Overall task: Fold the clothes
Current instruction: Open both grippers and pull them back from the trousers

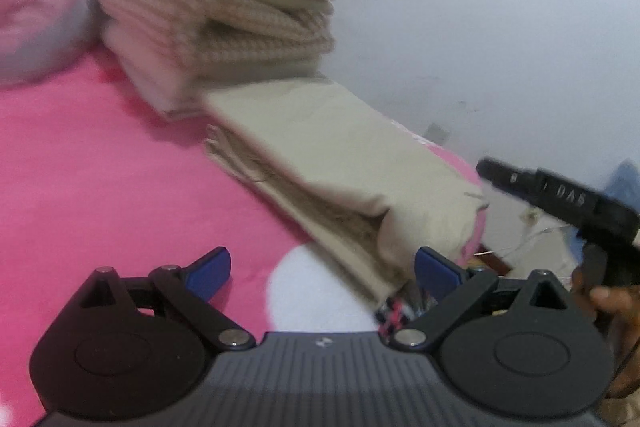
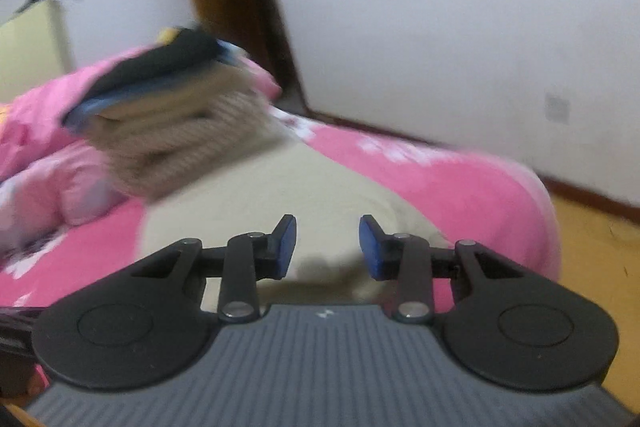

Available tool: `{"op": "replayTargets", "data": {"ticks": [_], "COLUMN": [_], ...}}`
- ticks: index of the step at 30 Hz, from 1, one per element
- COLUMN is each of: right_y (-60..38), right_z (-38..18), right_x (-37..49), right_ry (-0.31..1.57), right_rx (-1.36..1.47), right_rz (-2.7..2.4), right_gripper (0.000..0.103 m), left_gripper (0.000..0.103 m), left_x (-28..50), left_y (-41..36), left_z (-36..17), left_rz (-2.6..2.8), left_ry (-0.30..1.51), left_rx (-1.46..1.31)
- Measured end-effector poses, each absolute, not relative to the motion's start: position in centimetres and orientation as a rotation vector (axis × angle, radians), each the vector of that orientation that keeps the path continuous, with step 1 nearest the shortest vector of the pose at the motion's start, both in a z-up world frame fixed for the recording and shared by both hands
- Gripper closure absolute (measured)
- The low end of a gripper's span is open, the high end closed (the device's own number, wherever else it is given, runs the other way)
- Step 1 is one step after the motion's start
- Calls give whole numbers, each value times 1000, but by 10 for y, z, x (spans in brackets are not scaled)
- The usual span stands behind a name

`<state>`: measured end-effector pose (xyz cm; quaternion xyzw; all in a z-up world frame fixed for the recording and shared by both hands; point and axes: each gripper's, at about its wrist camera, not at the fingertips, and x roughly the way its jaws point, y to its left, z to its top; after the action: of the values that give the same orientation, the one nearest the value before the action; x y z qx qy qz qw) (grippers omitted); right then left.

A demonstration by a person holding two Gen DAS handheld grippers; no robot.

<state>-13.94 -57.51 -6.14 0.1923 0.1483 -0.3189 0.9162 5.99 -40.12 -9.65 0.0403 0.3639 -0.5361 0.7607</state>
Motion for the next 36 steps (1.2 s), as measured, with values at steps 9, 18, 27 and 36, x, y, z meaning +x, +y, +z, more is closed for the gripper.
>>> {"op": "replayTargets", "data": {"ticks": [9,18,27,36], "right_y": [-529,-457,-400,-374], "right_z": [-80,-41,-23,4], "right_x": [-108,-143,-175,-195], "right_ry": [405,424,497,427], "right_rx": [291,290,236,307], "right_rz": [-641,-522,-520,-620], "right_gripper": [65,27,8,1], "left_gripper": [3,0,0,0], "left_x": [52,18,-27,-60], "left_y": [-326,-271,-238,-239], "left_z": [-47,4,37,42], "left_rz": [-1010,-942,-886,-842], "left_ry": [741,724,701,700], "left_rx": [69,-5,31,146]}}
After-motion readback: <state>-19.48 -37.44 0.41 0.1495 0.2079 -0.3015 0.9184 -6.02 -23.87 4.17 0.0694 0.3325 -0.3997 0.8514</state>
